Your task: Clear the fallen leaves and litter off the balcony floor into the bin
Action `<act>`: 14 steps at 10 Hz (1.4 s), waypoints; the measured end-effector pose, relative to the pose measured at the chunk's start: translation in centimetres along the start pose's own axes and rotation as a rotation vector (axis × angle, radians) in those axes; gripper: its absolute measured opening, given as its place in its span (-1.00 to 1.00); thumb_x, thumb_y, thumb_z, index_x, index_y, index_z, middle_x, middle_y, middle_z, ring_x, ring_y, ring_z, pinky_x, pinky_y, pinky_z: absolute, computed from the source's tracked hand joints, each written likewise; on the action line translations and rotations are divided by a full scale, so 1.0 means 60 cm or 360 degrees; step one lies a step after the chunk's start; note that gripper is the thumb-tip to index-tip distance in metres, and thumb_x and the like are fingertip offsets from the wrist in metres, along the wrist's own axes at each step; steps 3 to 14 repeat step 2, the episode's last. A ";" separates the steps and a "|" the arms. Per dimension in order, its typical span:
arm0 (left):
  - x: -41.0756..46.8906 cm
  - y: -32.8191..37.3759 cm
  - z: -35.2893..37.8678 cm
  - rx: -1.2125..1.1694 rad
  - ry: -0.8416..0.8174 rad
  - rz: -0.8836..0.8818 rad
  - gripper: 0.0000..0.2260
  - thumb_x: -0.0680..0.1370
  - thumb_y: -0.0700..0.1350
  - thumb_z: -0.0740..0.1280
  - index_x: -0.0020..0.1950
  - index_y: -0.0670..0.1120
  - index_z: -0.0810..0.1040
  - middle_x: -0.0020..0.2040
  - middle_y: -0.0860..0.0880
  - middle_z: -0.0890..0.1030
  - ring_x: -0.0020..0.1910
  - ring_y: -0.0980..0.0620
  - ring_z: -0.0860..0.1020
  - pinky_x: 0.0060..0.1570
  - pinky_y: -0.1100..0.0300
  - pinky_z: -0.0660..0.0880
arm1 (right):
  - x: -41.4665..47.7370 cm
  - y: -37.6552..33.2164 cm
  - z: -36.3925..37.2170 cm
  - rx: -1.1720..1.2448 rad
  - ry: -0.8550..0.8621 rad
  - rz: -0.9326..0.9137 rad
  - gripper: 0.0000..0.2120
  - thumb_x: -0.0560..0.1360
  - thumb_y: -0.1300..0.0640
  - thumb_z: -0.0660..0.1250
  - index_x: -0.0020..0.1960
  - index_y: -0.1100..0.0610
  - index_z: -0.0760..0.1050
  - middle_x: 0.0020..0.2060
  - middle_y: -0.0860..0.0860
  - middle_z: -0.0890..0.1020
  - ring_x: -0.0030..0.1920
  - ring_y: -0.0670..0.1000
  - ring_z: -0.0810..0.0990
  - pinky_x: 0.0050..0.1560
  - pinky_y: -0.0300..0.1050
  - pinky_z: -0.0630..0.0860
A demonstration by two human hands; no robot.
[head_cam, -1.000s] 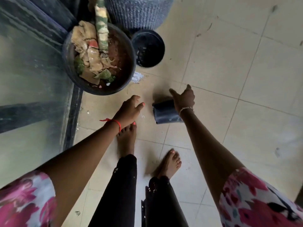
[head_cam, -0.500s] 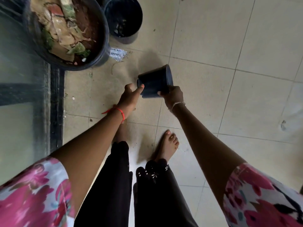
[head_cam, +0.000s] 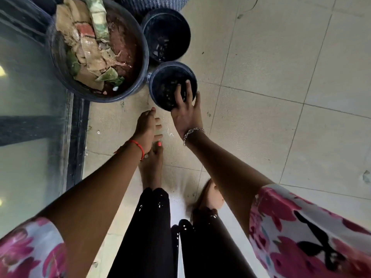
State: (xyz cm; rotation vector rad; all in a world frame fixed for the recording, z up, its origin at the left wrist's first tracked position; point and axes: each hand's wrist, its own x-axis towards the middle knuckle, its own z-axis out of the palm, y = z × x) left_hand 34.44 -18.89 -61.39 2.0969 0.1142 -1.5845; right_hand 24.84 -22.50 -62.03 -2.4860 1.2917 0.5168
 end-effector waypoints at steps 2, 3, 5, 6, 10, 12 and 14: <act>0.008 0.031 -0.009 0.0088 0.0070 0.0048 -0.63 0.66 0.00 0.02 0.38 -0.15 0.33 0.27 -0.13 0.48 0.25 -0.11 0.46 0.15 -0.05 0.44 | 0.024 0.008 0.000 0.0073 -0.0248 -0.0170 -0.66 0.62 0.17 0.01 0.32 0.19 0.40 0.51 0.18 -0.08 0.49 0.27 -0.19 0.46 0.25 -0.12; 0.008 0.031 -0.009 0.0088 0.0070 0.0048 -0.63 0.66 0.00 0.02 0.38 -0.15 0.33 0.27 -0.13 0.48 0.25 -0.11 0.46 0.15 -0.05 0.44 | 0.024 0.008 0.000 0.0073 -0.0248 -0.0170 -0.66 0.62 0.17 0.01 0.32 0.19 0.40 0.51 0.18 -0.08 0.49 0.27 -0.19 0.46 0.25 -0.12; 0.008 0.031 -0.009 0.0088 0.0070 0.0048 -0.63 0.66 0.00 0.02 0.38 -0.15 0.33 0.27 -0.13 0.48 0.25 -0.11 0.46 0.15 -0.05 0.44 | 0.024 0.008 0.000 0.0073 -0.0248 -0.0170 -0.66 0.62 0.17 0.01 0.32 0.19 0.40 0.51 0.18 -0.08 0.49 0.27 -0.19 0.46 0.25 -0.12; 0.008 0.031 -0.009 0.0088 0.0070 0.0048 -0.63 0.66 0.00 0.02 0.38 -0.15 0.33 0.27 -0.13 0.48 0.25 -0.11 0.46 0.15 -0.05 0.44 | 0.024 0.008 0.000 0.0073 -0.0248 -0.0170 -0.66 0.62 0.17 0.01 0.32 0.19 0.40 0.51 0.18 -0.08 0.49 0.27 -0.19 0.46 0.25 -0.12; 0.008 0.031 -0.009 0.0088 0.0070 0.0048 -0.63 0.66 0.00 0.02 0.38 -0.15 0.33 0.27 -0.13 0.48 0.25 -0.11 0.46 0.15 -0.05 0.44 | 0.024 0.008 0.000 0.0073 -0.0248 -0.0170 -0.66 0.62 0.17 0.01 0.32 0.19 0.40 0.51 0.18 -0.08 0.49 0.27 -0.19 0.46 0.25 -0.12; 0.008 0.031 -0.009 0.0088 0.0070 0.0048 -0.63 0.66 0.00 0.02 0.38 -0.15 0.33 0.27 -0.13 0.48 0.25 -0.11 0.46 0.15 -0.05 0.44 | 0.024 0.008 0.000 0.0073 -0.0248 -0.0170 -0.66 0.62 0.17 0.01 0.32 0.19 0.40 0.51 0.18 -0.08 0.49 0.27 -0.19 0.46 0.25 -0.12; 0.008 0.031 -0.009 0.0088 0.0070 0.0048 -0.63 0.66 0.00 0.02 0.38 -0.15 0.33 0.27 -0.13 0.48 0.25 -0.11 0.46 0.15 -0.05 0.44 | 0.024 0.008 0.000 0.0073 -0.0248 -0.0170 -0.66 0.62 0.17 0.01 0.32 0.19 0.40 0.51 0.18 -0.08 0.49 0.27 -0.19 0.46 0.25 -0.12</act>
